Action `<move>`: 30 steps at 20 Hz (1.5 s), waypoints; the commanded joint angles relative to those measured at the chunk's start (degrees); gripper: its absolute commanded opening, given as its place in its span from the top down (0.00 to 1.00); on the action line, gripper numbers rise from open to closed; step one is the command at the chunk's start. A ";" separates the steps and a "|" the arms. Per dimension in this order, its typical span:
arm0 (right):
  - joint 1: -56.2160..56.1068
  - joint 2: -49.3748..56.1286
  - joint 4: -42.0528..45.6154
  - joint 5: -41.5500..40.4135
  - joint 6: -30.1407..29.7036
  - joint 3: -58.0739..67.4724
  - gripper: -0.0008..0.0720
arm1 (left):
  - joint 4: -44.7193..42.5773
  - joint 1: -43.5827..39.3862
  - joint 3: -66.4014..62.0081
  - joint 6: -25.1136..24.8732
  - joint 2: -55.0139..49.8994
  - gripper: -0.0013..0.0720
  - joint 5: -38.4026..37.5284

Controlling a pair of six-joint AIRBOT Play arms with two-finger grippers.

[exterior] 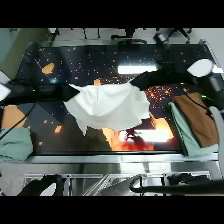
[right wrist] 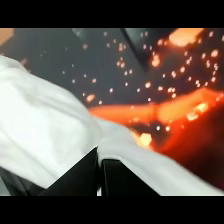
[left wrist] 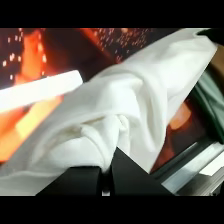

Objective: Fold the shirts.

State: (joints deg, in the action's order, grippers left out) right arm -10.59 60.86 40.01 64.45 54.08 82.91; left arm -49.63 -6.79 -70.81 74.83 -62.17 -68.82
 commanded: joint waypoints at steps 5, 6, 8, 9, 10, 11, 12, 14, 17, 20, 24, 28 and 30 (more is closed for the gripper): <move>0.57 19.15 0.79 1.62 4.72 0.11 0.58 | -0.17 0.00 7.76 -1.33 -19.17 0.50 -0.68; 1.36 18.40 0.76 1.84 4.81 0.37 0.57 | -0.20 0.07 5.95 -1.29 -20.65 0.07 -2.21; 4.17 14.67 1.05 4.17 5.92 0.61 0.57 | -0.22 1.16 0.87 -1.29 -22.64 0.01 -7.23; 6.34 12.15 1.84 6.38 6.36 0.59 0.57 | -0.24 2.03 -1.36 -1.29 -22.91 0.01 -9.94; 8.28 9.94 4.02 8.37 7.76 0.50 0.57 | -0.28 3.26 -3.26 -1.29 -22.86 0.01 -12.31; 10.01 7.63 6.99 10.19 9.46 -0.24 0.48 | -0.28 4.46 -4.39 -1.27 -22.47 0.01 -14.21; 11.26 5.29 9.57 11.06 11.13 -2.38 0.28 | -0.35 5.66 -4.44 -1.27 -21.55 0.01 -15.50; 12.09 1.25 10.82 11.26 11.52 -9.66 0.26 | -0.39 7.89 -0.92 -1.29 -18.69 0.01 -15.04; 11.06 -3.04 7.28 6.97 10.99 -24.72 0.26 | -0.31 9.97 8.94 -1.36 -14.45 0.01 -11.93; 9.62 -2.75 -2.32 -0.33 6.05 -34.82 0.26 | 0.17 8.70 18.75 -2.08 -11.41 0.01 -5.09; 5.25 2.03 -6.97 -9.20 4.20 -37.09 0.26 | 4.15 4.42 24.61 -2.25 -10.54 0.01 10.99; 1.92 7.52 -11.61 -16.76 2.84 -36.87 0.28 | 9.79 0.76 24.98 -3.43 -10.71 0.01 23.89; 1.92 9.40 -18.64 -17.33 -3.39 -36.87 0.44 | 9.70 -0.28 24.98 -3.43 -10.78 0.01 27.45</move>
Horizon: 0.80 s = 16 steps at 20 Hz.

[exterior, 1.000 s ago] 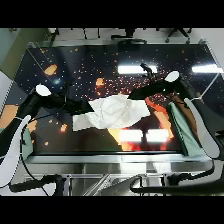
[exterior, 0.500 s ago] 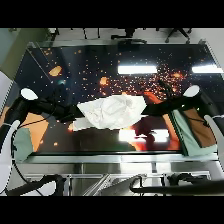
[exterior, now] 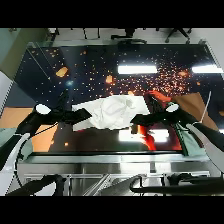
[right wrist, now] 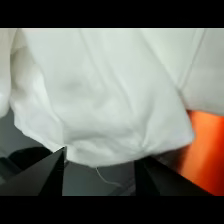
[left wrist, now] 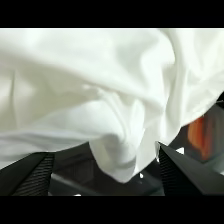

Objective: Fold the shirts.

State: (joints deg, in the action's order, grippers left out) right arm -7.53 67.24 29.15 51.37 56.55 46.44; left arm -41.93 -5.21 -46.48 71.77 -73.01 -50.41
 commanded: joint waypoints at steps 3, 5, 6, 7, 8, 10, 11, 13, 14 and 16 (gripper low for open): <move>-1.14 3.87 -16.06 -4.22 -12.66 -0.37 0.76 | 2.03 -1.88 -0.68 -1.18 -2.60 0.51 7.98; -1.05 3.45 -19.41 -2.89 -14.43 -0.37 0.96 | 2.03 -1.90 -3.41 -1.57 -6.03 0.70 4.87; -1.01 2.89 -19.85 -1.42 -14.40 -0.26 0.96 | 2.05 -1.88 -5.29 -2.99 -7.63 0.97 2.84; -0.90 1.88 -19.93 0.85 -14.38 0.09 0.96 | 2.08 -1.88 -7.58 -4.00 -8.74 0.96 0.39; -0.44 0.28 -20.00 3.69 -14.34 0.70 0.96 | 2.08 -1.88 -9.97 -4.00 -9.16 0.96 -1.99; 2.05 -4.52 -20.00 8.94 -12.37 3.15 0.96 | 2.03 -1.70 -15.41 -4.02 -7.30 0.97 -6.93; 4.11 -7.48 -20.02 11.08 -11.26 5.03 0.96 | 2.03 -1.60 -17.90 -3.98 -5.27 0.97 -8.57; 9.88 -13.97 -20.61 15.67 -8.96 10.99 0.96 | 2.08 -0.37 -23.96 -2.73 0.22 0.97 -11.65; 12.85 -16.70 -21.27 17.66 -8.22 14.34 0.96 | 2.05 0.72 -27.54 -1.60 3.28 0.97 -13.07; 18.86 -21.66 -21.92 20.94 -6.97 22.23 0.96 | 2.08 3.23 -34.62 0.39 9.68 0.97 -14.95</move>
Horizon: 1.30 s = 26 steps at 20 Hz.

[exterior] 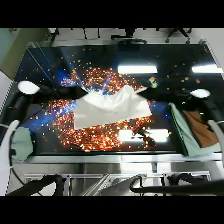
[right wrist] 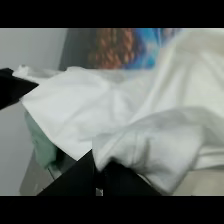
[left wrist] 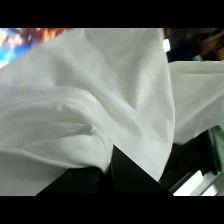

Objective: Fold the shirts.

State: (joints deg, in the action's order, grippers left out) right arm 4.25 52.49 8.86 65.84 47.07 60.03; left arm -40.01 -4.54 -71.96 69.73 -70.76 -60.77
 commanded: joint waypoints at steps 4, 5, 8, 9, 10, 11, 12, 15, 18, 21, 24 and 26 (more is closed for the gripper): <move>15.13 -14.93 -1.60 7.96 2.40 23.37 0.96 | 0.13 6.58 -20.46 3.89 18.99 0.97 -6.93; 16.22 -16.33 -1.57 7.93 2.21 26.69 0.96 | 0.11 7.19 -22.88 3.89 21.44 0.97 -7.30; 16.37 -18.25 0.33 7.43 2.19 35.21 0.96 | -1.55 7.80 -29.57 3.82 26.03 0.97 -7.19; 16.37 -18.23 1.75 7.50 2.23 37.42 0.96 | -3.26 7.80 -31.41 3.82 26.64 0.97 -7.10; 16.37 -18.16 3.15 7.39 2.23 38.23 0.96 | -5.55 7.78 -32.85 3.82 26.80 0.97 -6.99; 16.39 -17.97 4.61 7.06 2.25 37.94 0.96 | -7.30 7.80 -33.73 3.85 26.18 0.97 -7.04; 16.37 -17.09 6.14 7.23 2.29 37.57 0.96 | -8.13 7.78 -34.25 3.82 24.92 0.97 -7.28; 16.35 -12.22 6.25 9.53 2.29 33.48 0.96 | -8.02 5.79 -33.70 3.56 17.73 0.97 -7.28; 16.06 -6.38 6.19 10.10 1.57 25.79 0.96 | -8.11 0.76 -30.62 0.96 5.68 0.96 -5.70; 13.46 0.26 9.33 7.56 0.70 16.52 0.96 | -8.44 -2.97 -27.06 0.13 -8.39 0.96 0.46; 10.38 8.68 12.90 2.78 0.61 8.68 0.96 | -7.96 -4.37 -29.20 0.22 -24.61 0.96 5.18; 8.59 15.10 13.03 1.64 -1.64 6.32 0.96 | -4.50 -4.61 -34.14 0.22 -34.93 0.96 5.03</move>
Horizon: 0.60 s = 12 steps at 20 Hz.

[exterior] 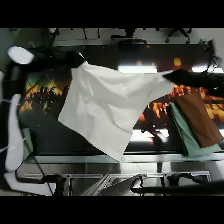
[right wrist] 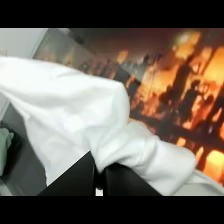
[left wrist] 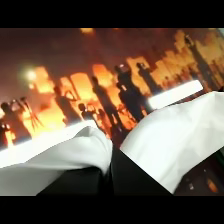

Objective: Fold the shirts.

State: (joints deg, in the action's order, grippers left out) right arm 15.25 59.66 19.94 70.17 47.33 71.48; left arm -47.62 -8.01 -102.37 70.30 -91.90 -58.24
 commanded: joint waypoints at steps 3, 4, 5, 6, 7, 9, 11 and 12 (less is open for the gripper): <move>-4.11 16.02 1.86 -4.13 -1.92 -5.20 0.96 | 12.17 -0.50 -11.19 0.76 -24.35 0.82 -0.24; -4.28 17.57 1.75 -4.42 -1.92 -5.18 0.96 | 13.60 0.35 -13.38 1.42 -25.88 0.31 -2.56; -4.28 18.56 1.77 -4.37 -1.95 -5.18 0.96 | 13.84 1.36 -15.47 3.50 -26.60 0.08 -5.29; -4.20 18.82 1.92 -4.39 -1.95 -5.18 0.96 | 14.16 3.15 -17.05 6.32 -26.36 0.08 -8.57; -4.07 18.73 1.90 -4.37 -1.95 -5.16 0.96 | 15.02 5.18 -17.40 7.98 -25.33 0.08 -11.15; -3.78 17.92 1.90 -4.37 -1.95 -5.09 0.96 | 15.26 9.88 -14.49 10.32 -20.39 0.08 -15.39; -3.80 17.05 1.90 -4.37 -1.92 -5.09 0.96 | 14.40 13.90 -9.70 12.00 -14.67 0.08 -20.74; -3.80 16.63 1.90 -4.37 -1.90 -5.09 0.96 | 12.52 15.54 -6.71 12.61 -11.43 0.08 -24.24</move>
State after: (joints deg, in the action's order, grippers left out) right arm 11.49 76.73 21.67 65.95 45.39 66.46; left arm -33.95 2.55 -113.75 79.40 -109.40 -72.97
